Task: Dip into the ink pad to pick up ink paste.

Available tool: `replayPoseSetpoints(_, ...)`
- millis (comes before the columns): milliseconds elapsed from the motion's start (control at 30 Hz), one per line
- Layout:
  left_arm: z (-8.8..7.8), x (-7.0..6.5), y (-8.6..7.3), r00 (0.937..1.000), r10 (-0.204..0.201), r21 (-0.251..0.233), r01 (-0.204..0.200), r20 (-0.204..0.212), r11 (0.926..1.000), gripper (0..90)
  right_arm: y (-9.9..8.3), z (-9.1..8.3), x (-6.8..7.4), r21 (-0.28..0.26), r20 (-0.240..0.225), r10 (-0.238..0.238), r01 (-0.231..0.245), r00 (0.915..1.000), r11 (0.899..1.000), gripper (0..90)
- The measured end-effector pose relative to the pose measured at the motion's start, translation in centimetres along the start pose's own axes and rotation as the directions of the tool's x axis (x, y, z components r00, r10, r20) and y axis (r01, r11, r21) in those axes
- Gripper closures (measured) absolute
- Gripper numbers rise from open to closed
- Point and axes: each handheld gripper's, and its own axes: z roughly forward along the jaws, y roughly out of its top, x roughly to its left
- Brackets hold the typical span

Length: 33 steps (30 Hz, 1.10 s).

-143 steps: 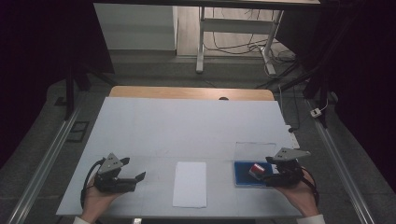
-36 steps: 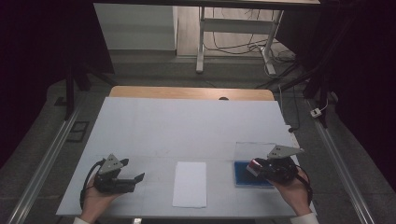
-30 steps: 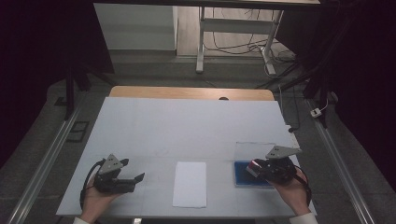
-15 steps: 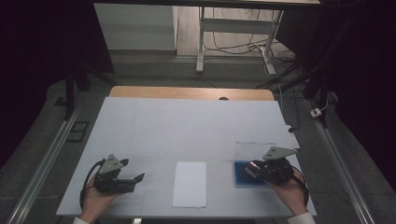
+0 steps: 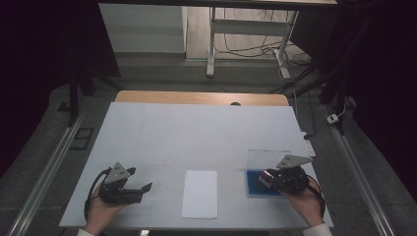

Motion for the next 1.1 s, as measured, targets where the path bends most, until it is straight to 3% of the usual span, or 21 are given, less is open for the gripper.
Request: replayPoseSetpoints(1100, 0.16, -0.07, -0.10, 1.0000, 0.001, 0.013, -0.001, -0.007, 0.9999, 17.4, 0.23, 0.24, 0.00, 0.049, 0.010, 0.019, -0.019, 0.9998, 0.999, 70.7)
